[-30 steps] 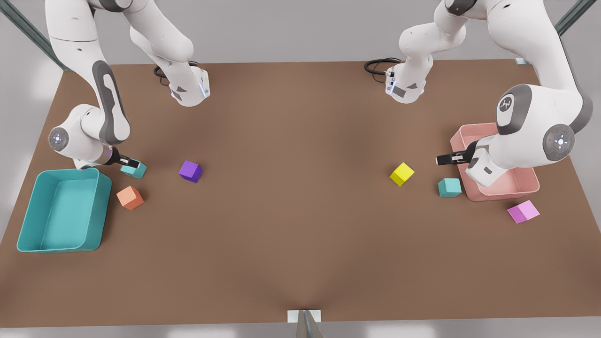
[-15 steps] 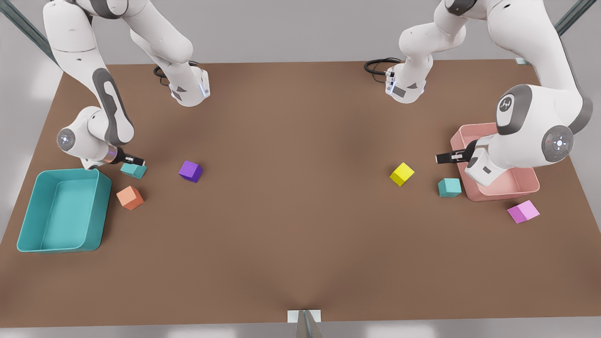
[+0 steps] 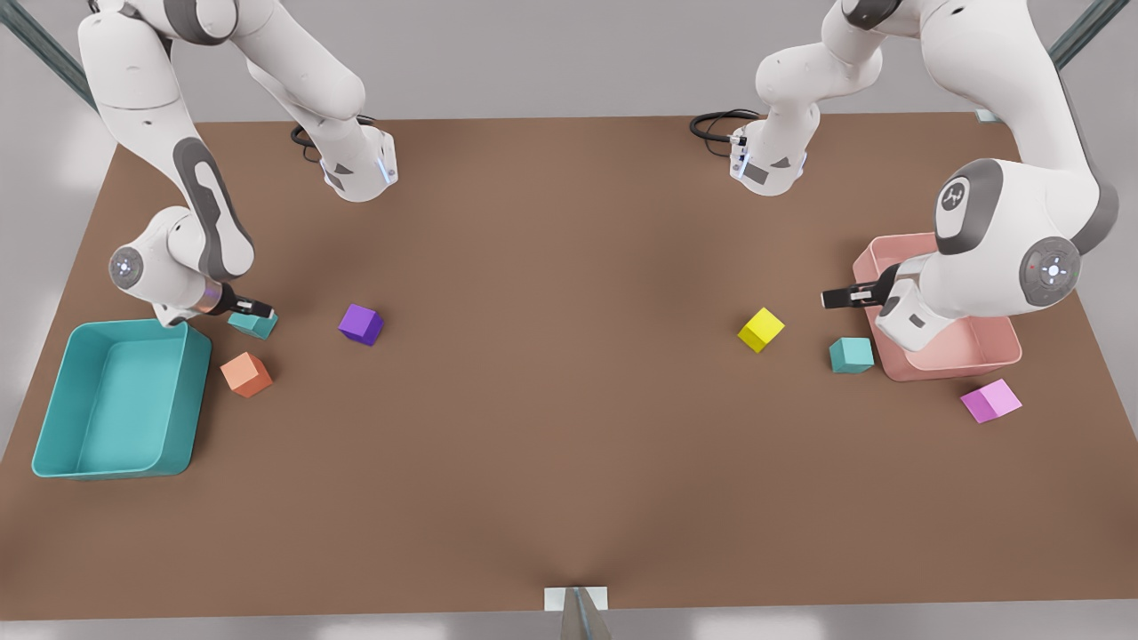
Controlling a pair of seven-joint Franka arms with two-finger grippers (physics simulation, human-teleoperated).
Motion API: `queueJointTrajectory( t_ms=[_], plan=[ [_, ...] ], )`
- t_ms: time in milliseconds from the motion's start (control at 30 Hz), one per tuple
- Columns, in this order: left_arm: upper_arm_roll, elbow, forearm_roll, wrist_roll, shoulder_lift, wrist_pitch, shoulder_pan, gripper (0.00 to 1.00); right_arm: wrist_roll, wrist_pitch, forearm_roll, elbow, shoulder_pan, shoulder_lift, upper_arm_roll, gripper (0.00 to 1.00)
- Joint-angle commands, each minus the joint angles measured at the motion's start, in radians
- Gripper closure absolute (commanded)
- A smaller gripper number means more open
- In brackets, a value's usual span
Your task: Stack the two blue cubes on top of each other
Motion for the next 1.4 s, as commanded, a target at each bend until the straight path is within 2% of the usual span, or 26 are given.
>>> queueJointTrajectory(
  t_ms=[0,267,300,333,367,433,467,567,633,700,800,833,933,1033,1133,1167,1200,1233,1300,1367],
  plan=[
    [-0.001,0.000,0.000,-0.003,-0.001,-0.001,-0.002,0.00,-0.043,0.028,0.002,0.002,-0.001,0.009,0.000,0.04],
    [-0.003,0.000,-0.001,-0.003,-0.001,-0.013,-0.003,0.00,-0.044,0.071,0.002,0.018,-0.006,0.057,0.000,0.04],
    [-0.003,0.000,-0.001,-0.003,-0.001,-0.012,-0.003,0.00,-0.044,0.070,0.002,0.018,-0.008,0.057,0.000,0.06],
    [-0.003,0.000,-0.003,-0.003,-0.001,-0.013,-0.005,0.00,-0.051,0.065,0.002,0.018,-0.009,0.054,0.000,0.16],
    [-0.003,0.000,-0.003,-0.004,-0.001,-0.013,-0.005,0.00,-0.051,0.061,0.002,0.018,-0.009,0.052,0.000,0.21],
    [-0.003,0.000,-0.003,-0.004,-0.001,-0.015,-0.005,0.00,-0.058,0.053,0.001,0.019,-0.009,0.049,0.000,0.40],
    [-0.003,0.000,-0.003,-0.004,-0.001,-0.015,-0.003,0.00,-0.058,0.024,0.001,0.033,-0.011,0.045,0.000,0.43],
    [-0.003,0.000,-0.003,-0.004,-0.001,-0.015,-0.005,0.00,-0.054,-0.057,0.001,0.062,-0.009,0.020,0.008,0.44],
    [-0.004,0.000,-0.003,-0.009,-0.003,-0.027,-0.005,0.00,-0.035,-0.211,0.111,0.085,0.003,-0.078,0.074,0.44],
    [-0.004,0.000,-0.003,-0.024,-0.003,-0.036,-0.016,0.00,0.049,-0.350,0.200,0.128,0.120,-0.130,0.084,0.43],
    [-0.004,0.000,-0.003,-0.030,-0.001,-0.035,-0.019,0.00,0.178,-0.423,0.281,0.142,0.279,-0.191,0.084,0.43],
    [-0.004,0.000,-0.003,-0.030,-0.001,-0.035,-0.019,0.00,0.296,-0.538,0.283,0.251,0.356,-0.182,0.084,0.43],
    [-0.004,0.000,0.005,-0.029,-0.001,-0.029,-0.019,0.00,0.638,-0.594,0.346,0.553,0.620,-0.043,0.084,0.43],
    [-0.003,0.000,0.086,-0.029,0.048,-0.009,-0.019,0.00,1.014,-0.582,0.344,1.019,0.847,0.301,0.083,0.43],
    [-0.003,0.000,0.180,-0.024,0.154,0.079,-0.013,0.00,1.226,-0.539,0.245,1.323,1.000,0.545,0.077,0.43],
    [0.008,-0.035,0.184,0.009,0.165,0.183,-0.003,0.00,1.253,-0.519,0.217,1.349,1.031,0.575,0.077,0.43],
    [0.100,-0.167,0.183,0.248,0.119,0.362,-0.019,0.00,1.253,-0.507,0.212,1.355,1.052,0.602,0.075,0.43],
    [0.117,-0.233,0.183,0.292,0.112,0.497,-0.026,0.00,1.256,-0.479,0.194,1.364,1.072,0.628,0.074,0.43],
    [0.117,-0.294,0.183,0.319,0.115,0.573,-0.039,0.00,1.263,-0.458,0.175,1.389,1.100,0.672,0.072,0.43],
    [0.172,-0.366,0.183,0.468,0.115,0.668,-0.034,0.00,1.263,-0.413,0.171,1.391,1.117,0.700,0.072,0.43]
  ],
)
